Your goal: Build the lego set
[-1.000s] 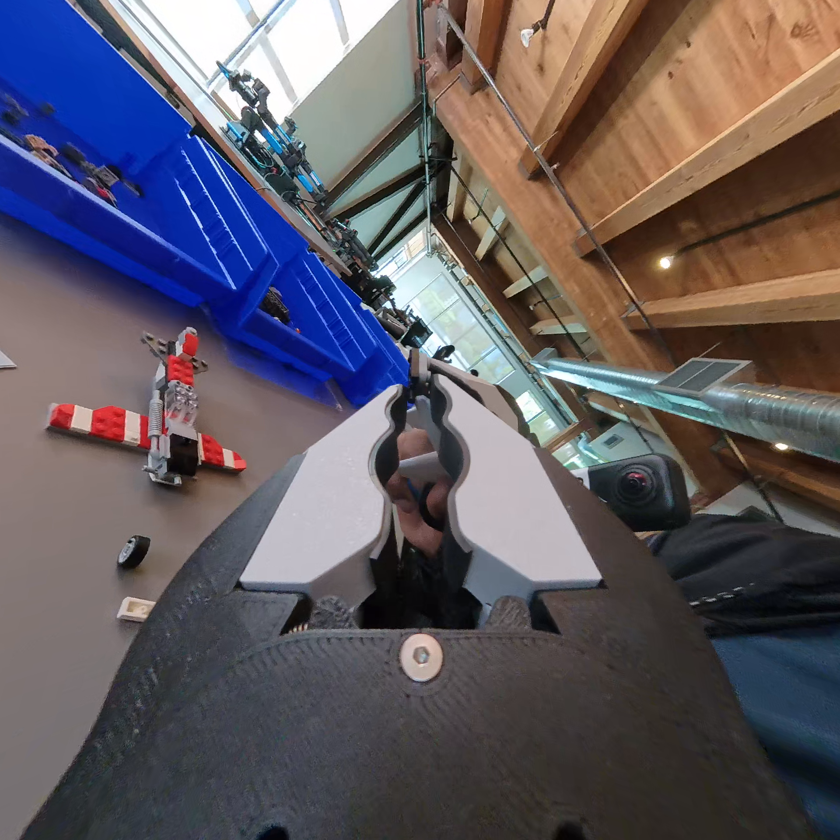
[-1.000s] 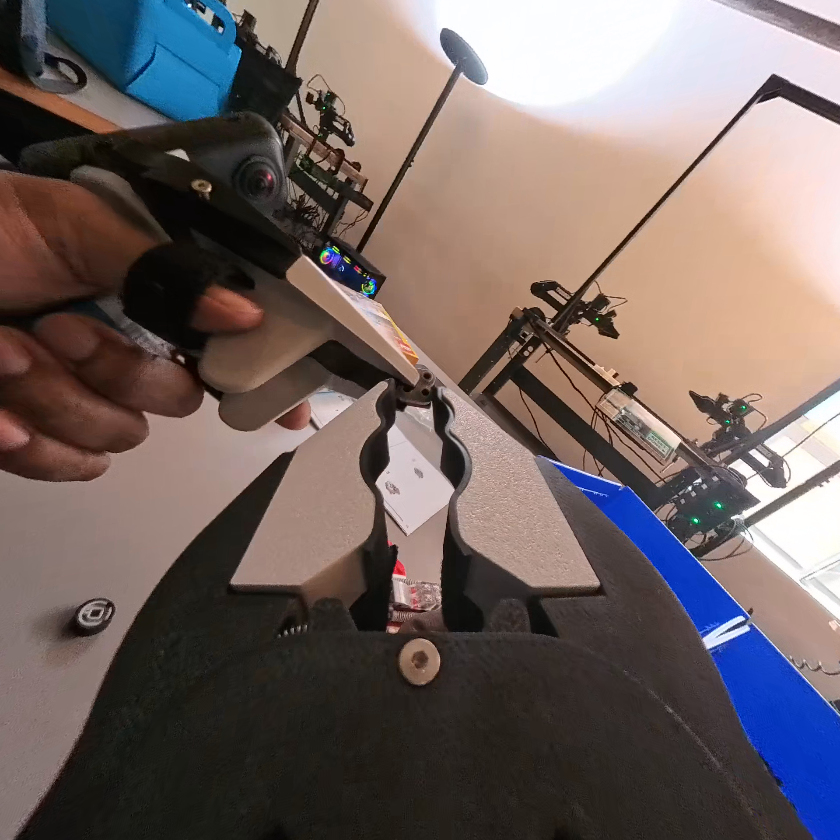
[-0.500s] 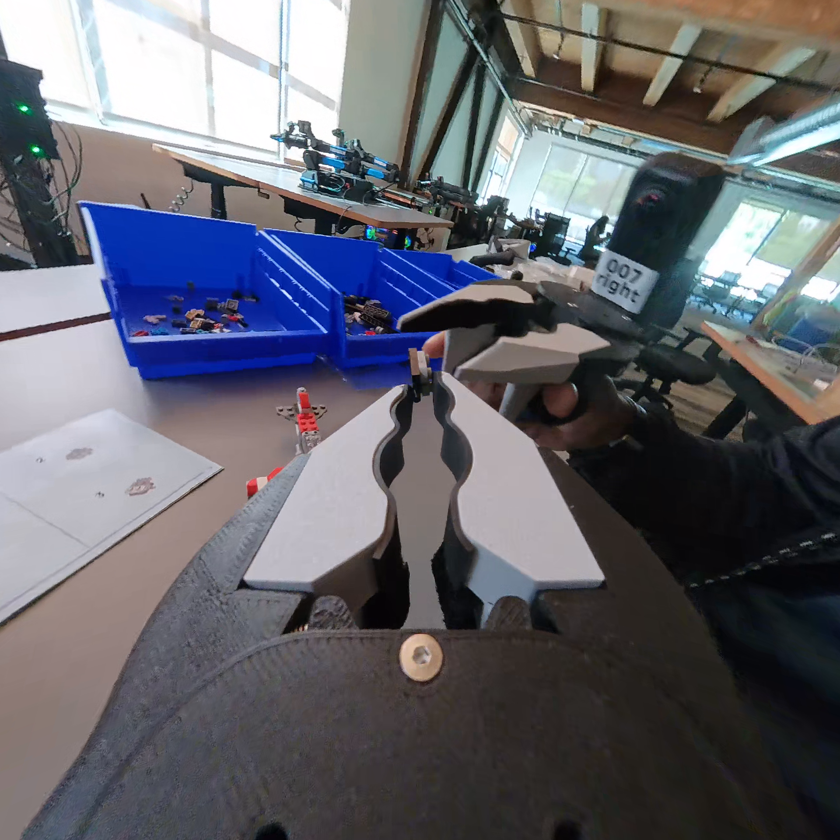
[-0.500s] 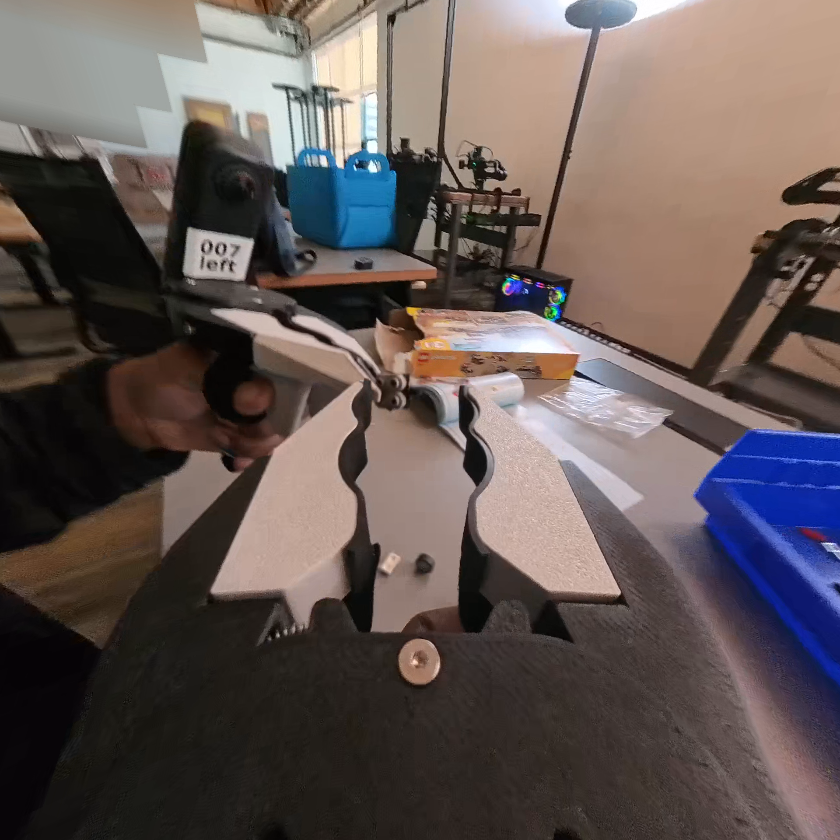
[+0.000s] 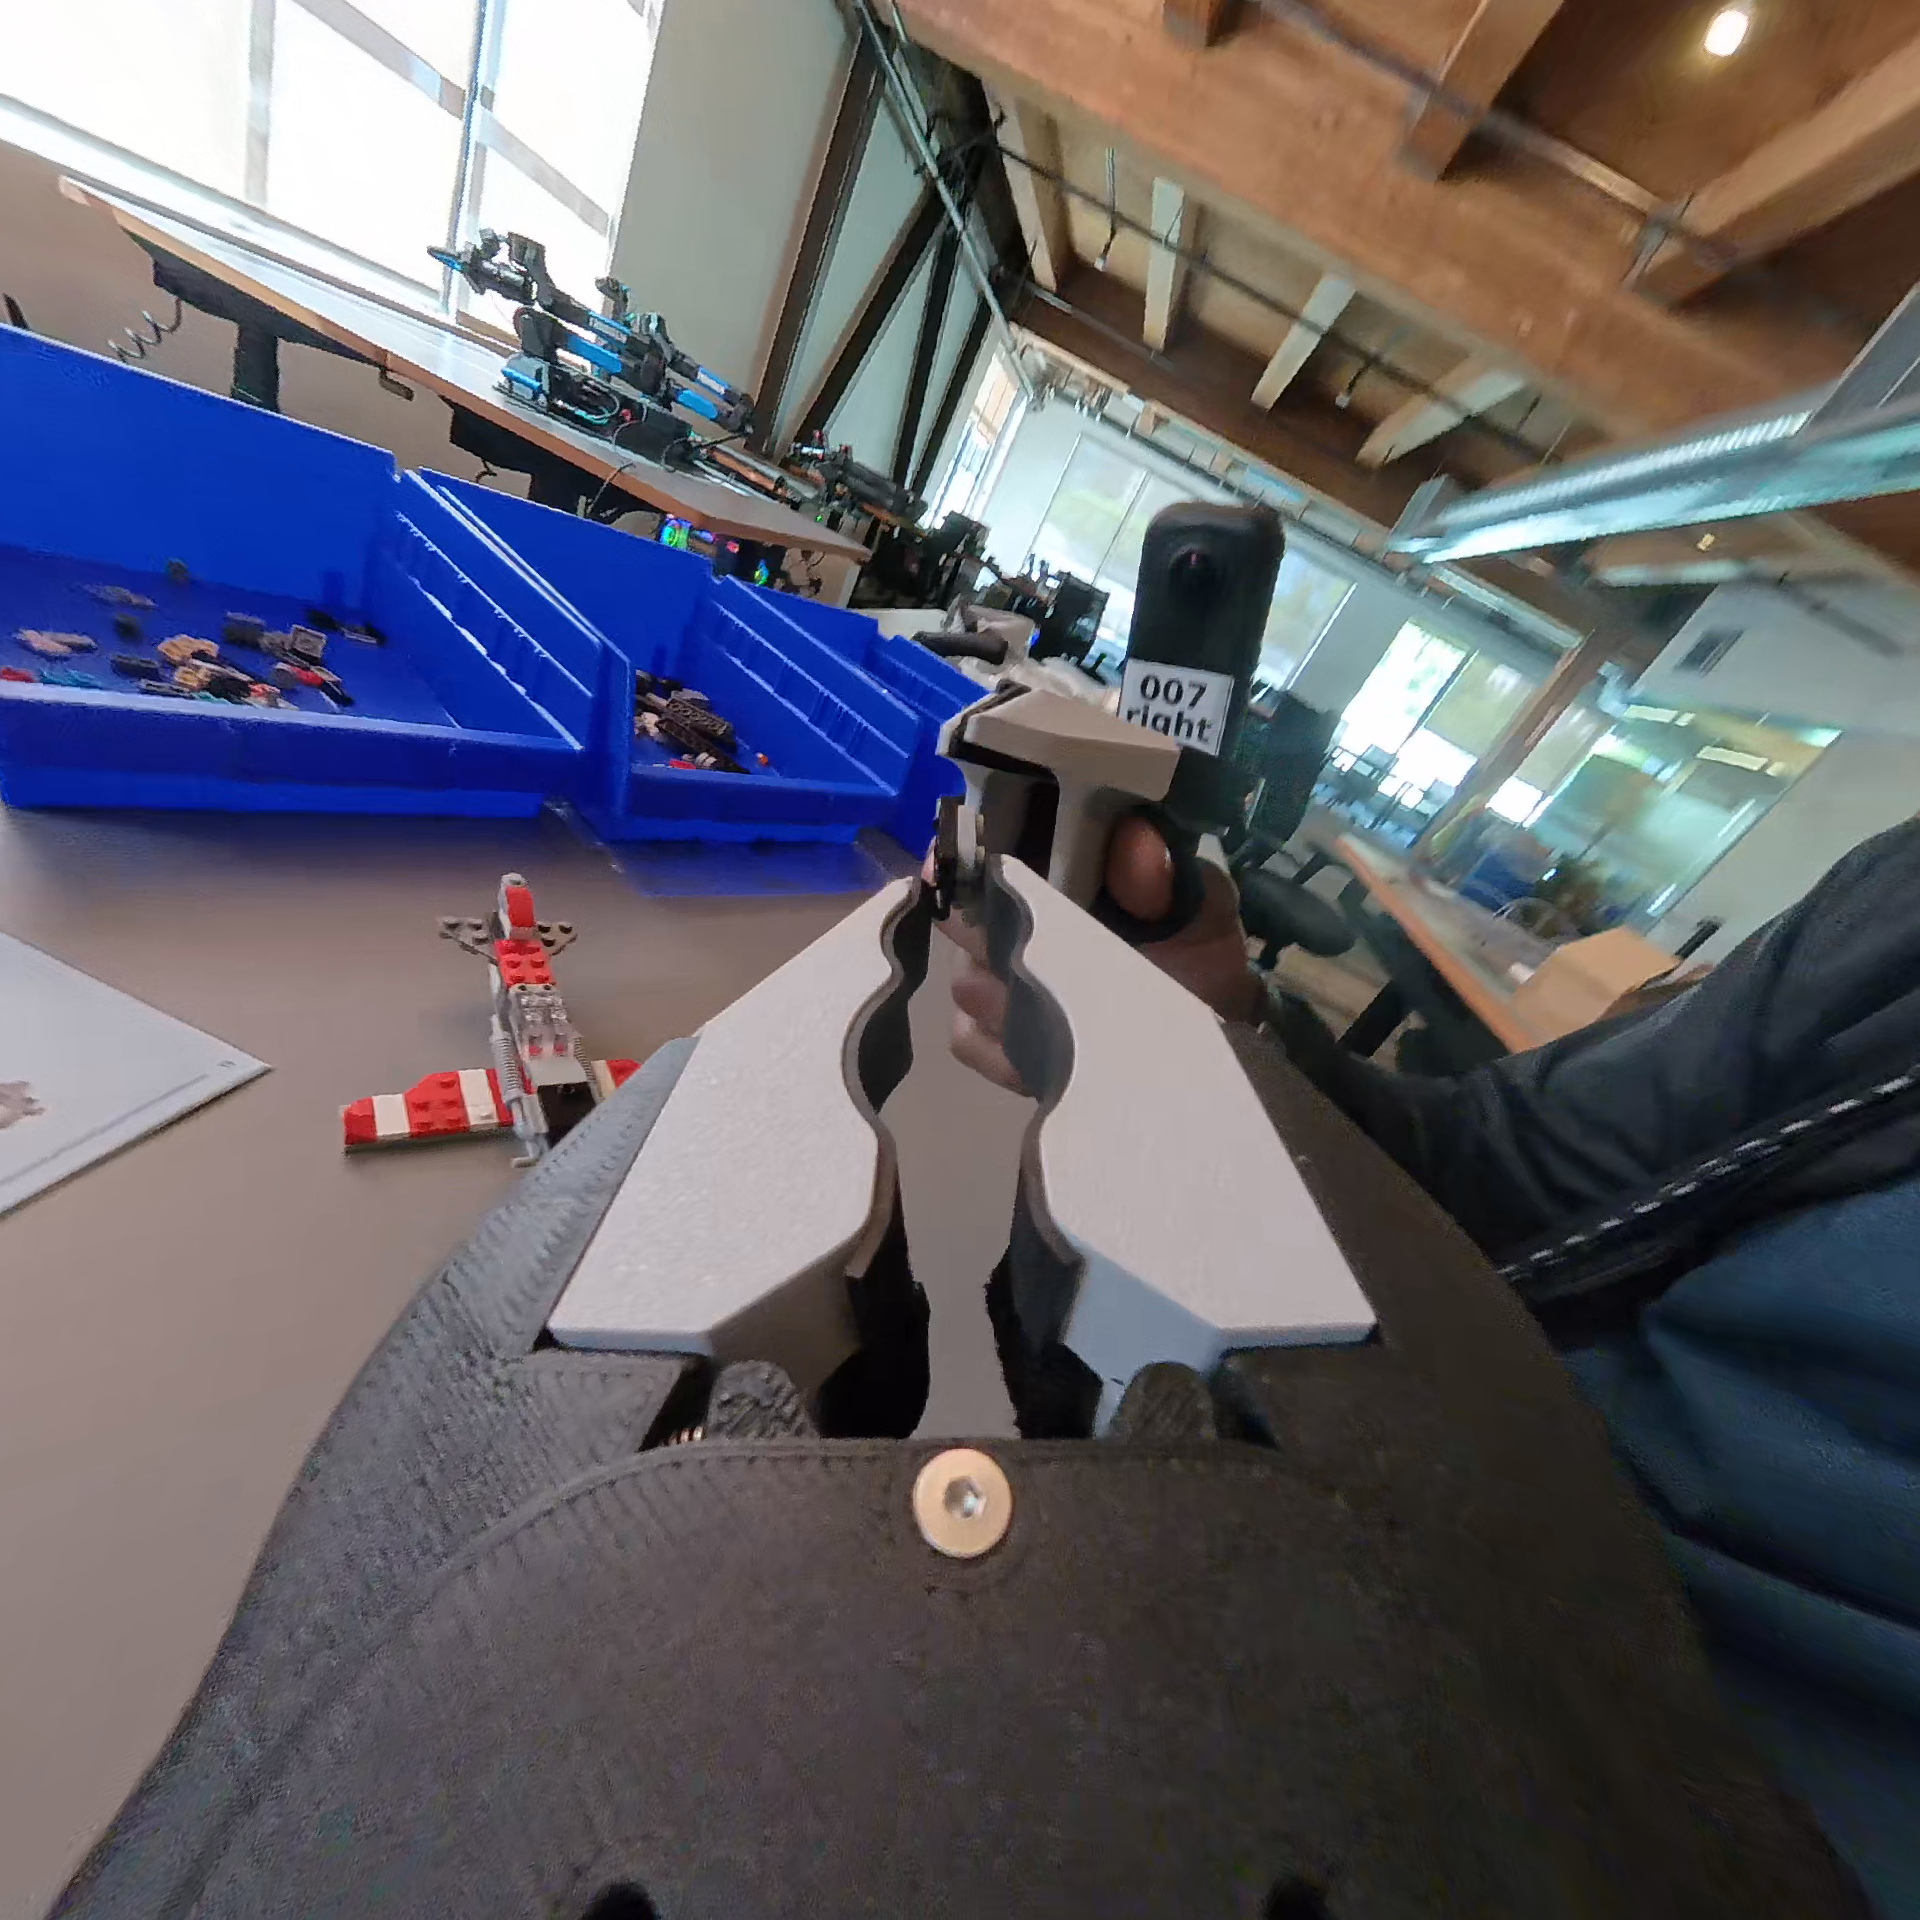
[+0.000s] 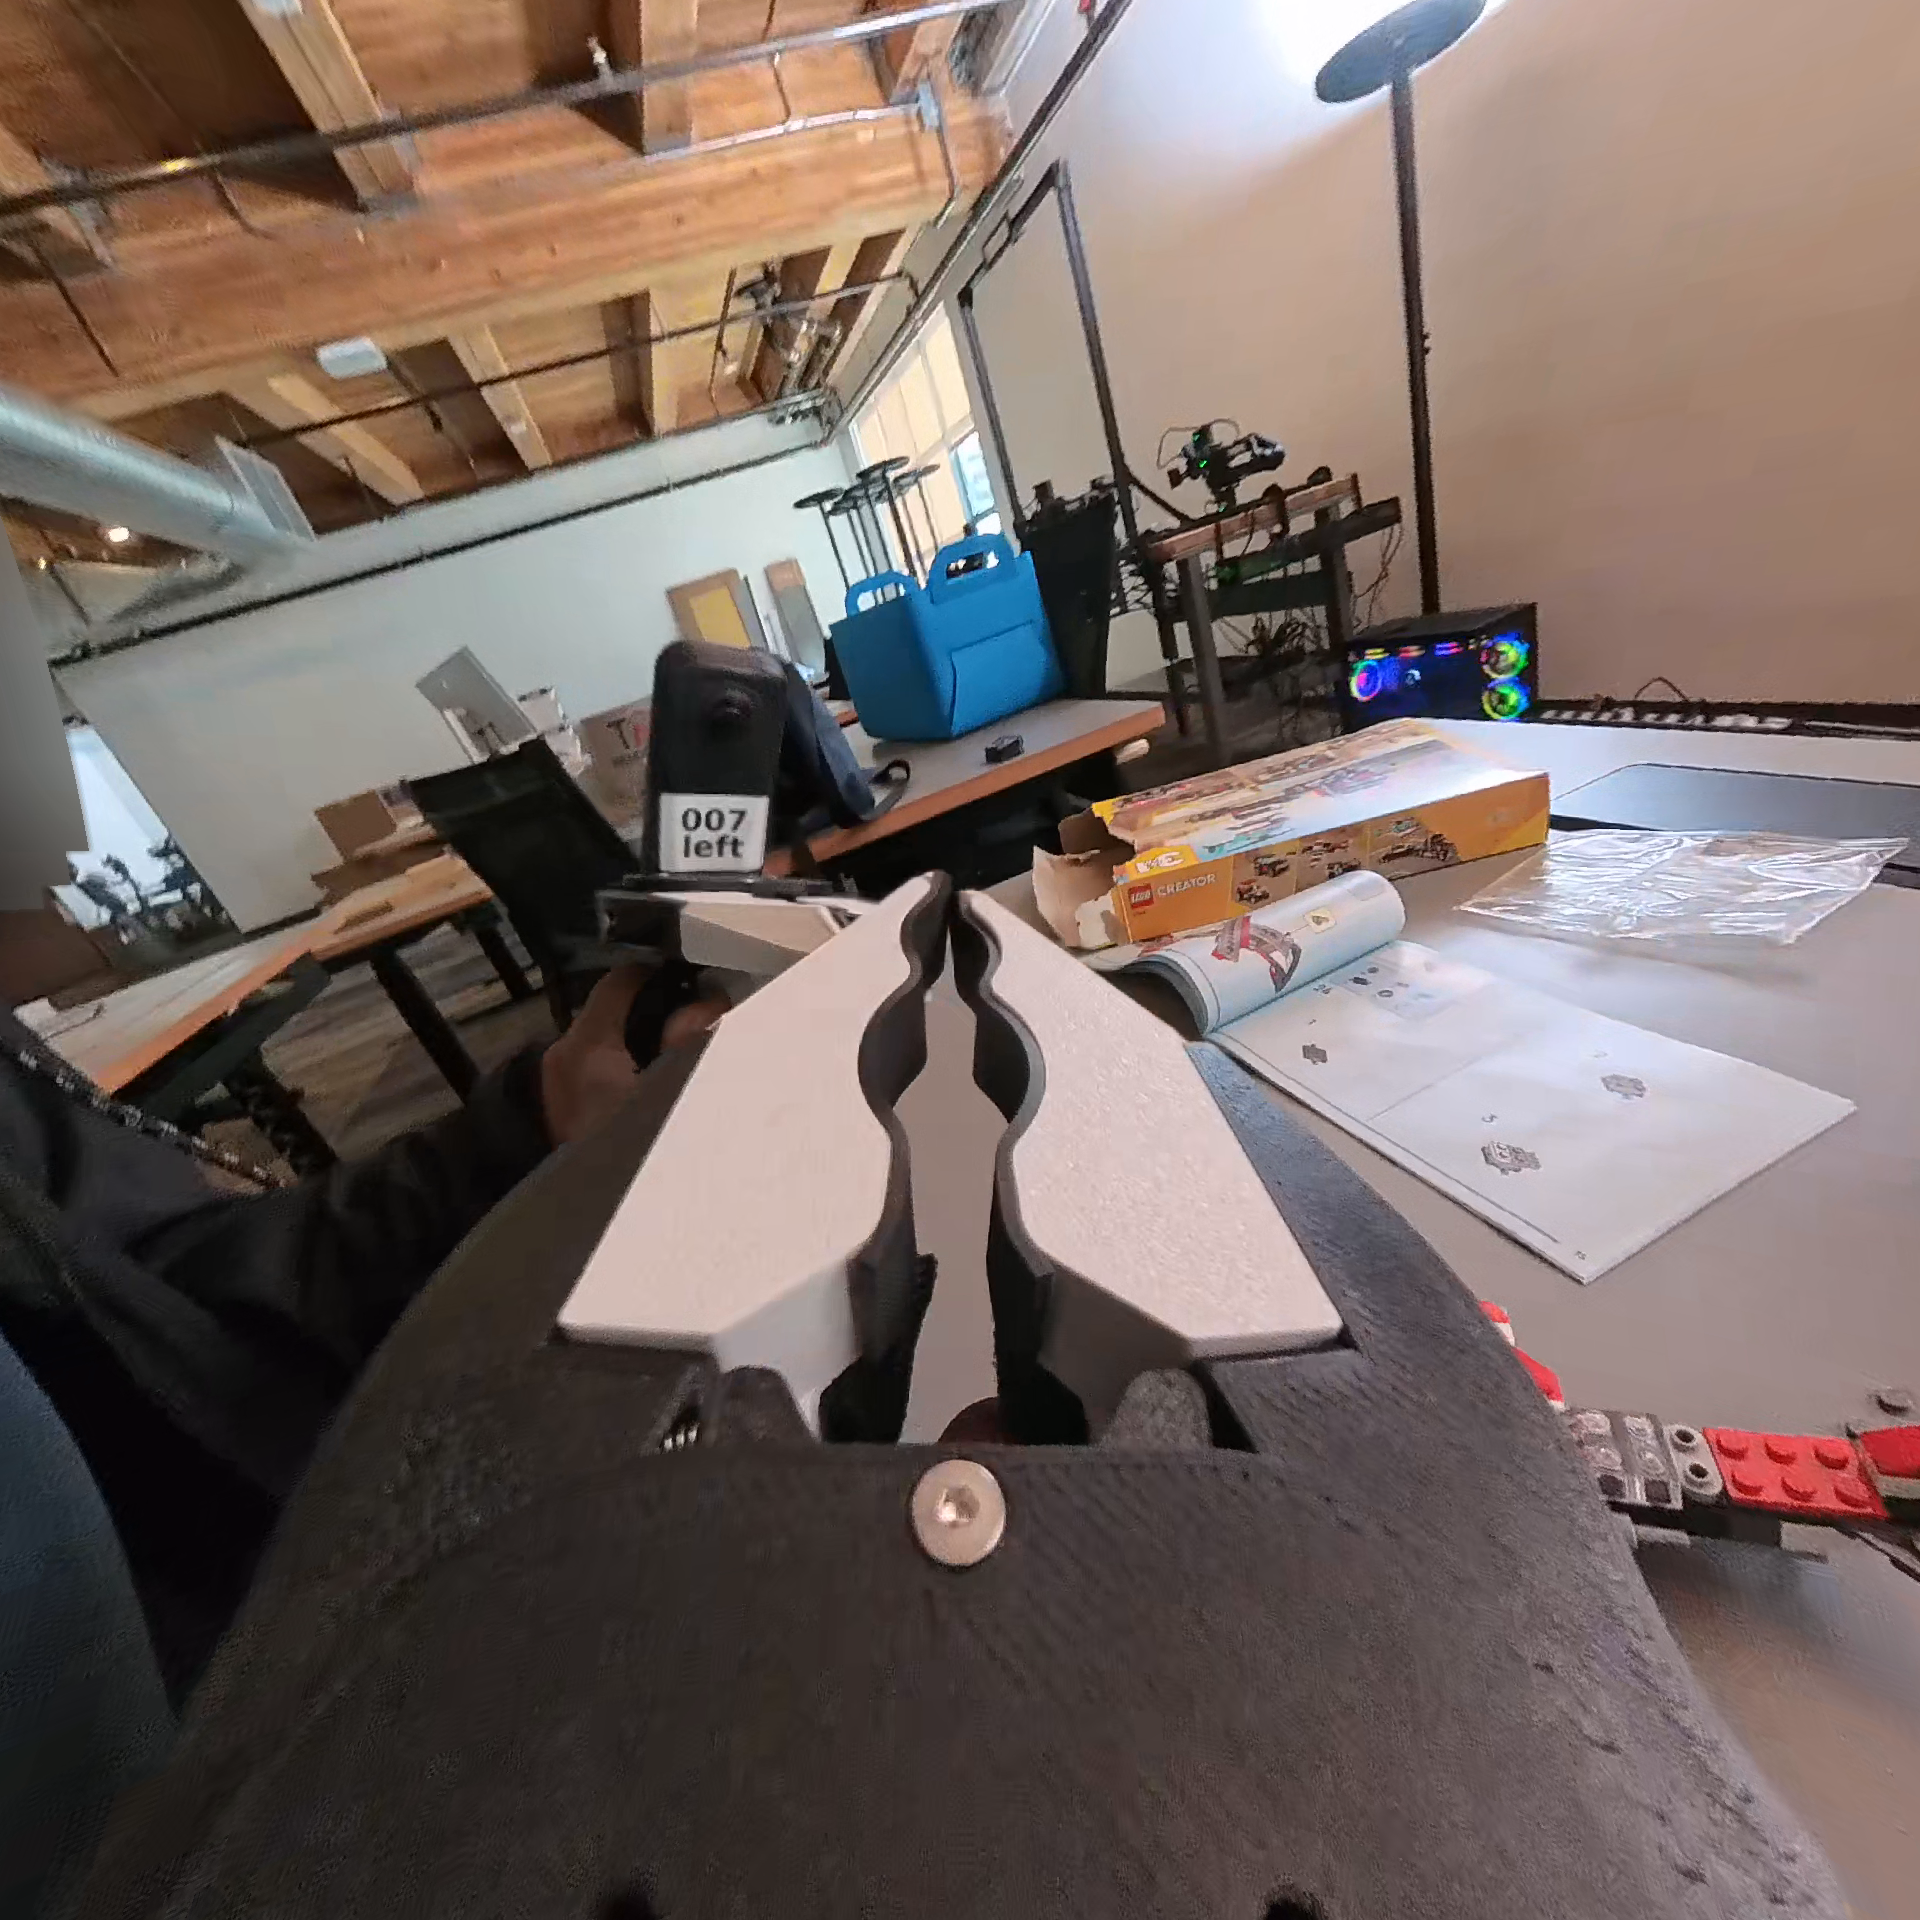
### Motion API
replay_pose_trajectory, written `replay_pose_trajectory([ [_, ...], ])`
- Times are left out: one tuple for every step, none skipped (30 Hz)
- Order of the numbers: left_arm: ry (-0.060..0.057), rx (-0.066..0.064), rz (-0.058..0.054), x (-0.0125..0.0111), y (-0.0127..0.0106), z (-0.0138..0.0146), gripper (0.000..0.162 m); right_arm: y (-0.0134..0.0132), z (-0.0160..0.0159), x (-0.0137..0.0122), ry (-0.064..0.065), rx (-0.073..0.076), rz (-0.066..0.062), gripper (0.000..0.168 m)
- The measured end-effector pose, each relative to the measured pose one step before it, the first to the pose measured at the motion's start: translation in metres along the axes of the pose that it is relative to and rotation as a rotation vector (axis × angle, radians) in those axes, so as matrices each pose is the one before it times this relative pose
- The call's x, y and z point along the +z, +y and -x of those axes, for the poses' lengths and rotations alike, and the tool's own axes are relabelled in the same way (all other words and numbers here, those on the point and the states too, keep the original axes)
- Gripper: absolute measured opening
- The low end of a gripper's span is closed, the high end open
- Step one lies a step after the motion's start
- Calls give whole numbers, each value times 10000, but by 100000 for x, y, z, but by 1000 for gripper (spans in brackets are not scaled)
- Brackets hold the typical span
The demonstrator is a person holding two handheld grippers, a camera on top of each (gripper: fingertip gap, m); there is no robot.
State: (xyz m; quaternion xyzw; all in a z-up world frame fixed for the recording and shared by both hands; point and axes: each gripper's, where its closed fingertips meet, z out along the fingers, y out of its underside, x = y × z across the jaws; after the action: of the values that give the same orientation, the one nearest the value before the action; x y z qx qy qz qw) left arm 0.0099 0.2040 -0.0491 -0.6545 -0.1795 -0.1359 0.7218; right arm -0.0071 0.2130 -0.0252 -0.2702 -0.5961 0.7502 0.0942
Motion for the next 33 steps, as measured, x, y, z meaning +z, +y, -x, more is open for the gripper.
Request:
replay_pose_trajectory([
  [65,-231,-127,-124,-154,92,11,-90,-232,-62,126,47,-113,0],
  [28,-129,-74,-76,-86,72,11,-1,-262,-27,165,10,-60,0],
  [-24,23,4,-23,3,50,11,21,-317,-18,207,-22,-45,0],
  [-109,171,83,26,102,77,11,63,-295,15,195,-29,-16,0],
  [-169,244,157,86,194,109,11,154,-202,63,123,-6,45,0],
  [-192,251,210,118,283,127,10,205,-83,111,18,54,83,0],
  [-189,237,221,134,310,127,11,206,70,126,-92,114,80,2],
  [-164,213,198,139,280,109,11,155,159,123,-167,153,50,8],
  [-109,187,159,127,217,36,10,145,194,110,-200,173,46,15],
  [-43,146,89,91,111,-46,10,173,206,92,-207,180,54,20],
  [-18,57,10,39,-15,-38,10,187,249,77,-242,178,68,24],
  [7,-10,-59,-1,-98,-28,10,194,319,71,-284,183,72,28],
  [64,-19,-73,-36,-110,-72,10,181,287,44,-258,185,66,28],
  [40,-29,-35,-50,-33,-28,10,157,150,55,-161,160,59,28],
  [0,-41,11,-38,29,55,9,135,72,46,-97,121,50,28],
  [26,-42,18,-32,47,20,9,128,92,61,-97,90,61,28],
  [62,-53,-8,-25,11,-36,9,132,95,79,-90,75,77,27],
  [60,-76,-21,-15,-12,-40,8,107,36,81,-36,61,59,27],
  [65,-66,-3,0,7,-57,9,98,-27,106,5,49,57,26],
  [75,5,16,17,27,-113,9,89,-41,94,18,41,58,26],
  [60,59,41,43,66,-122,9,90,-51,102,18,53,50,26],
  [27,76,70,60,98,-102,9,54,-15,88,-7,66,30,26],
  [6,94,71,58,86,-85,8,21,34,72,-49,67,14,25],
  [-8,79,27,51,25,-51,2,-14,134,44,-99,57,-13,23],
  [9,19,-23,32,-38,-45,2,-22,156,32,-112,44,-21,19],
  [119,37,-20,36,-30,-229,2,-32,130,20,-90,24,-26,15],
  [137,83,-9,34,-22,-287,2,-36,36,9,-25,17,-20,12],
  [-8,27,4,31,-42,-83,2,-31,-14,10,17,-5,-18,8],
  [-98,-41,-15,21,-68,123,2,6,-26,24,26,-16,1,7],
  [-31,-86,7,24,31,105,2,50,-71,19,32,-4,17,7],
  [10,-127,76,53,225,121,2,65,-179,6,87,8,12,7],
  [-38,-145,136,66,385,245,2,48,-231,-18,109,16,-11,7],
  [-169,-126,135,41,397,454,2,63,-184,-38,75,33,-17,8],
])
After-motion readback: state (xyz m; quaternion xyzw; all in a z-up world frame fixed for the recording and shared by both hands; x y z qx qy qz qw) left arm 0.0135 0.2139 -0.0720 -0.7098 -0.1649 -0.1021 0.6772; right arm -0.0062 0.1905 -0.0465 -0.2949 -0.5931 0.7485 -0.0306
